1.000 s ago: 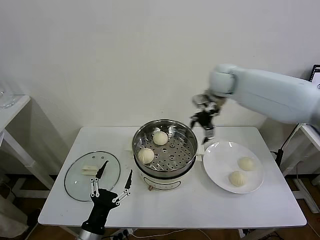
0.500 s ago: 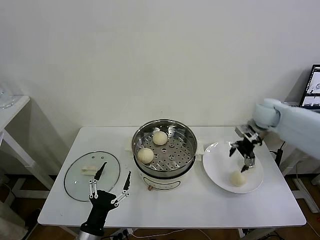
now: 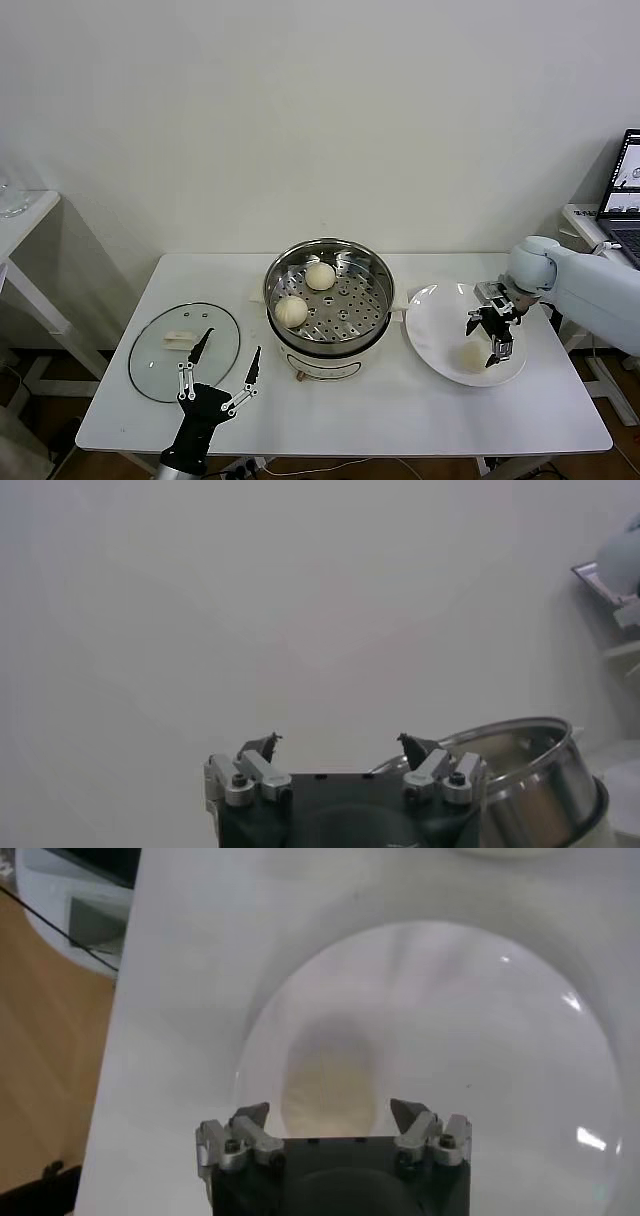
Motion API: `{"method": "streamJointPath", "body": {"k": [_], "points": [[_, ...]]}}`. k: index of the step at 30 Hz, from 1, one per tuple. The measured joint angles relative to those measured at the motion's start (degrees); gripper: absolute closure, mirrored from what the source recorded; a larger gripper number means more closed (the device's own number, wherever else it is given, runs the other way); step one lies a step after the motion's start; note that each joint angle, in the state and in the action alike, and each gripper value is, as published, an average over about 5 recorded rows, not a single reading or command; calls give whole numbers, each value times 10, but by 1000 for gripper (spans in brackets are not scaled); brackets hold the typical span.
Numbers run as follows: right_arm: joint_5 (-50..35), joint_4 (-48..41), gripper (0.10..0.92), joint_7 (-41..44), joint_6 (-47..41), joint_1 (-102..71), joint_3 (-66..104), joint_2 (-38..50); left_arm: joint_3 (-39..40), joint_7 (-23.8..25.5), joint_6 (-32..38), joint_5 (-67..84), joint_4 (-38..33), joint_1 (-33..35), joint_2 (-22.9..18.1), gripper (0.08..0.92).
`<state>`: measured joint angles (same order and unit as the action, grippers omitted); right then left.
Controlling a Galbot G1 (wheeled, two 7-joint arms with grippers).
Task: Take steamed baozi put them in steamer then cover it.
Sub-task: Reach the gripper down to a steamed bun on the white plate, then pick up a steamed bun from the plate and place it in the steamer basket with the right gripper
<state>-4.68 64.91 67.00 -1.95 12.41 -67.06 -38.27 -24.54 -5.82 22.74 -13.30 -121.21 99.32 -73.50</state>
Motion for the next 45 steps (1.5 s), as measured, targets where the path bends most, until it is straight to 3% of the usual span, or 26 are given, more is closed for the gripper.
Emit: {"method": "streamJointPath", "body": {"k": [8,18,32,45], "points": [[13,-16,231,-12,1,-26,15,-6,1,0,1,-4,1,-2,1,177],[16,-16,364,-25,5,-32,20,-6,1,0,1,-4,1,-3,0,177],[22,16,366,11,72,55,30,-15,3,-1,-1,-1,-5,-7,4,177],[-12,50,364,37,210,224,-9,-132,3,-2,1,-1,-10,-1,5,177]]}}
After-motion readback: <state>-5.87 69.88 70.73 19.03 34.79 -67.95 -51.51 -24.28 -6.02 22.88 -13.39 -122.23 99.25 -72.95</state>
